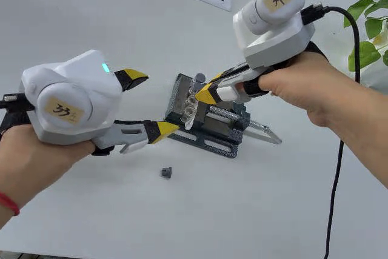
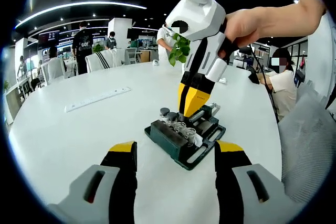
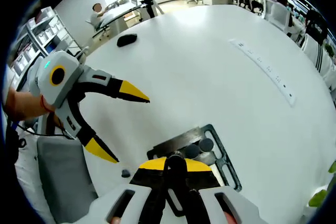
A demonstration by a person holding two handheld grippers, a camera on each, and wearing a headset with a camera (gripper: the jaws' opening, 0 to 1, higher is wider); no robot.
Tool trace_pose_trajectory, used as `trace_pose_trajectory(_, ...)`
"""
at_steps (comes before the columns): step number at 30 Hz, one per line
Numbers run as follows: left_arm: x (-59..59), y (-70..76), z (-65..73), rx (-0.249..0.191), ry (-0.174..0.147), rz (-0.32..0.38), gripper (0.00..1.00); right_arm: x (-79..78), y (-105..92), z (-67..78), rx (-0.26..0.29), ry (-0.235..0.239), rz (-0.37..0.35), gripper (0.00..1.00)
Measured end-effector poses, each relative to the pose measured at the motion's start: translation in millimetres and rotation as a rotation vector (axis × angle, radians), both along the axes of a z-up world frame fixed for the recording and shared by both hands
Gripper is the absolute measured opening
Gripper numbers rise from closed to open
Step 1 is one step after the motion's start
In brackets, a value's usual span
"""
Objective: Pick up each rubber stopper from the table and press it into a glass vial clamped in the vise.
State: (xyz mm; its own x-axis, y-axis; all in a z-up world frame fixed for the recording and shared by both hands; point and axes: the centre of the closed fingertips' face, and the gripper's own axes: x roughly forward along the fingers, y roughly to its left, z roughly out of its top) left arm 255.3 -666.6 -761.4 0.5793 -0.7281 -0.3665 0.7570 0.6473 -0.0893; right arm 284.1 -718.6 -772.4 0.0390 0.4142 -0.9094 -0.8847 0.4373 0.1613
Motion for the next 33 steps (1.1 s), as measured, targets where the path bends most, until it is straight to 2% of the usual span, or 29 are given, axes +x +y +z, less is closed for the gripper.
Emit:
trace_pose_trajectory(2,-2.1,0.7,1.2,0.002,-0.004,-0.002,0.64,1.3,-0.7,-2.8,-0.008,-0.002,0.006,0.06)
trace_pose_trajectory(7,-7.2,3.4,0.7,-0.013,0.01,-0.013,0.68,3.3,0.2,-6.3,-0.019,-0.004,0.016,0.06)
trace_pose_trajectory(10,-9.3,3.3,3.1,-0.012,0.001,-0.018,0.71,2.3,1.5,-6.3,-0.021,-0.005,0.021,0.06)
trace_pose_trajectory(12,-10.7,3.5,3.4,-0.015,0.006,-0.02,0.72,2.2,1.6,-7.0,-0.027,-0.008,0.026,0.06)
trace_pose_trajectory(33,-15.9,3.6,4.4,-0.012,0.009,-0.024,0.73,1.2,3.9,-10.4,-0.06,-0.02,0.067,0.05)
